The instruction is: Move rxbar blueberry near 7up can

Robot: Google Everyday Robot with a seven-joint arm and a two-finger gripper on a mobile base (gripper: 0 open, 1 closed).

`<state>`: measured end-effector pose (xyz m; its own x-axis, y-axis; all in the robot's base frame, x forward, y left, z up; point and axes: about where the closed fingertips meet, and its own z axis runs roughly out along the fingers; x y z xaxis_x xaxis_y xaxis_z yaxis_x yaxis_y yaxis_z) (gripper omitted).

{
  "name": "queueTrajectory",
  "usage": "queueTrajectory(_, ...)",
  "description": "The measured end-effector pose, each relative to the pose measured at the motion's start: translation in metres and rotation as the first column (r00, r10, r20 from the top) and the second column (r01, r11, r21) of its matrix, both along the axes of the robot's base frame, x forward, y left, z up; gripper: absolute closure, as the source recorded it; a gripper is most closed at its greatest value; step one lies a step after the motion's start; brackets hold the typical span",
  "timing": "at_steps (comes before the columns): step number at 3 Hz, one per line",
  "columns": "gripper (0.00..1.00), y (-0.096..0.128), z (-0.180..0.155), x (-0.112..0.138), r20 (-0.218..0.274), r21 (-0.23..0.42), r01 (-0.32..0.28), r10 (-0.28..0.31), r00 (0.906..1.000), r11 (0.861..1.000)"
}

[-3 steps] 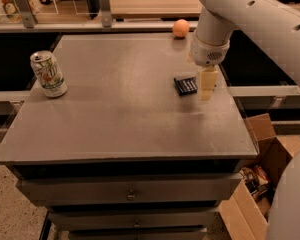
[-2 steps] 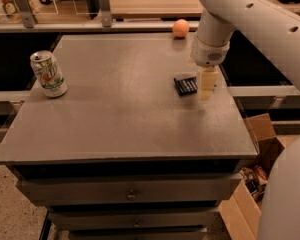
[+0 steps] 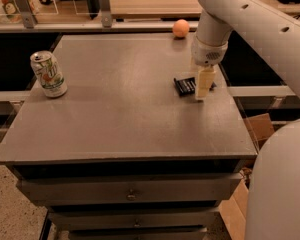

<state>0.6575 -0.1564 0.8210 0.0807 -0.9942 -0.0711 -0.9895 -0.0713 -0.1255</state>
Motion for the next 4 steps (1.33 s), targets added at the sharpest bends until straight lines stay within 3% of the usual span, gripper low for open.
queueTrajectory(2,0.98,0.000,0.004,0.000,0.000,0.000,0.000,0.000,1.0000,1.000)
queueTrajectory(4,1.00,0.030,0.050,-0.013,0.061,0.112,-0.072,0.066,0.9960,0.991)
